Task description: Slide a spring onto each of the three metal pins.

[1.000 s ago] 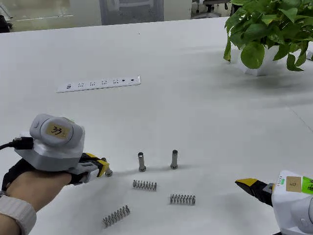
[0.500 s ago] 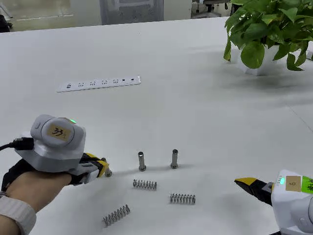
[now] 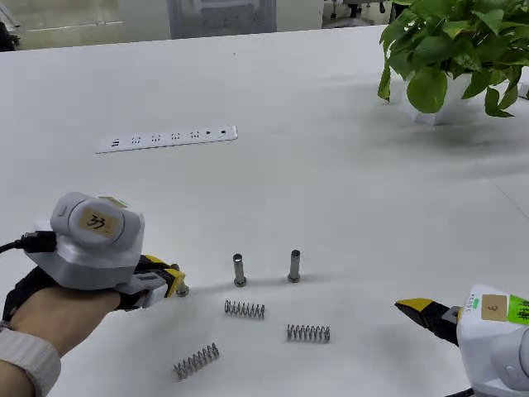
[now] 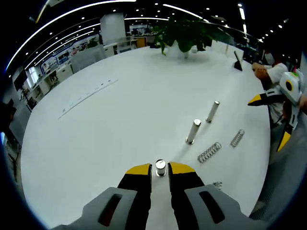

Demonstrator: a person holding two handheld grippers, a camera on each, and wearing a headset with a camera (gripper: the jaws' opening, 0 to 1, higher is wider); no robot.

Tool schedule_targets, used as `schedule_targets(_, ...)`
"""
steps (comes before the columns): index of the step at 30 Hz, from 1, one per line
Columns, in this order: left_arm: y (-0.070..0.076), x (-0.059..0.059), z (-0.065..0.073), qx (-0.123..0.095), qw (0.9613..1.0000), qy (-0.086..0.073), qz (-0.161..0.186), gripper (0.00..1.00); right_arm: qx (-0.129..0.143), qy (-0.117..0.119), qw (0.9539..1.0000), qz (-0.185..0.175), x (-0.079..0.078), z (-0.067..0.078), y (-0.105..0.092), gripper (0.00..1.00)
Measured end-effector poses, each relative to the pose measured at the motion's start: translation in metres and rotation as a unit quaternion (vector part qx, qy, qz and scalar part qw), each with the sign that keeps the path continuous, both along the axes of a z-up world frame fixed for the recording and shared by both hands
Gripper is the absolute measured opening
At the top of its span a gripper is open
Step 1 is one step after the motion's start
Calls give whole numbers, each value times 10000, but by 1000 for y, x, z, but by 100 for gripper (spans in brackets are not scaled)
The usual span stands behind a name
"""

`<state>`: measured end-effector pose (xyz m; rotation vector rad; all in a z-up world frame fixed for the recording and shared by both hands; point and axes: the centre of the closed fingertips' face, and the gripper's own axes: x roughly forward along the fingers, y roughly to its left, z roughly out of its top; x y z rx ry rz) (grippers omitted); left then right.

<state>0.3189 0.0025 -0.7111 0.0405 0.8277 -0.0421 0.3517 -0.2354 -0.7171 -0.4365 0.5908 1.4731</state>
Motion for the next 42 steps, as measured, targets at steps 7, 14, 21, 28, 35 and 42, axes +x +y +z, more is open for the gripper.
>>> schedule_targets(7, 2, 2, 0, -10, 10000, -91, -13, 24, -1, -19, 10000, -1, -1, 1, 1, 98)
schedule_targets(14, -4, 4, 3, -106, 9995, -297, -66, 40, 6, -42, 10000, 10, 0, 3, 3, 99)
schedule_targets(21, -5, 1, 8, -269, 9983, -510, -107, 58, 4, -75, 10000, 36, 2, 4, 4, 99)
schedule_targets(28, -7, -4, 11, -388, 9968, -678, -179, 80, 3, -105, 9999, 78, 5, 5, 6, 99)
schedule_targets(35, -11, -15, 15, -445, 9958, -773, -197, 86, -13, -132, 9998, 116, 5, 7, 8, 99)
schedule_targets(42, -8, -20, 18, -445, 9952, -845, -191, 87, -23, -162, 9998, 137, 7, 7, 8, 99)
